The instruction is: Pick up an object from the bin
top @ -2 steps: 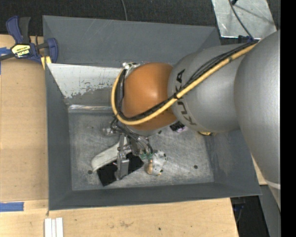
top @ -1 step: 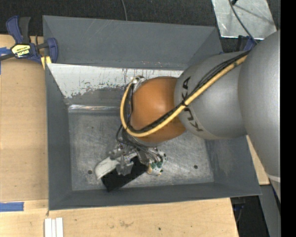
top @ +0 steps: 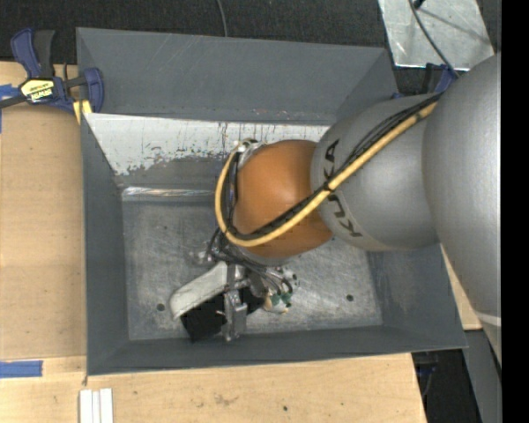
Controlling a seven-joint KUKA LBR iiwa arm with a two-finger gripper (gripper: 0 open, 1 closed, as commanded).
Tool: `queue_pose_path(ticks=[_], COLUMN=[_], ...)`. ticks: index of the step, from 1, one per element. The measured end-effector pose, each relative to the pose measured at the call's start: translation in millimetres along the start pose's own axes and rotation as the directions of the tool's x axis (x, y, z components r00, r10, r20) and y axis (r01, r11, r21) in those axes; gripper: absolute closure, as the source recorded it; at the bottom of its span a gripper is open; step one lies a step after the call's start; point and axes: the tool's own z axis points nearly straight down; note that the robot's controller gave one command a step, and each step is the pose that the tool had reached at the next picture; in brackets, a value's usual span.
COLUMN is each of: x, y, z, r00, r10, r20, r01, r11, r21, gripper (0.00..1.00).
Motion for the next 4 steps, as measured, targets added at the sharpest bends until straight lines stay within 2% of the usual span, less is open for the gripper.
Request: queue_pose_path(ticks=[1, 2, 3, 4], x=[0.1, 0.1, 0.1, 6.5], y=[0, -16, -16, 7], z=[0, 32, 32, -108], r00=[1.0, 0.999, 0.999, 0.83], r10=[0.0, 0.037, 0.037, -0.558], r20=[0.0, 0.016, 0.016, 0.002], r01=[0.0, -0.037, -0.037, 0.558], r11=[1.0, 0.999, 0.999, 0.83], r21=[0.0, 0.0, 0.0, 0.002], gripper=[0.0, 1.0, 1.0, 1.0])
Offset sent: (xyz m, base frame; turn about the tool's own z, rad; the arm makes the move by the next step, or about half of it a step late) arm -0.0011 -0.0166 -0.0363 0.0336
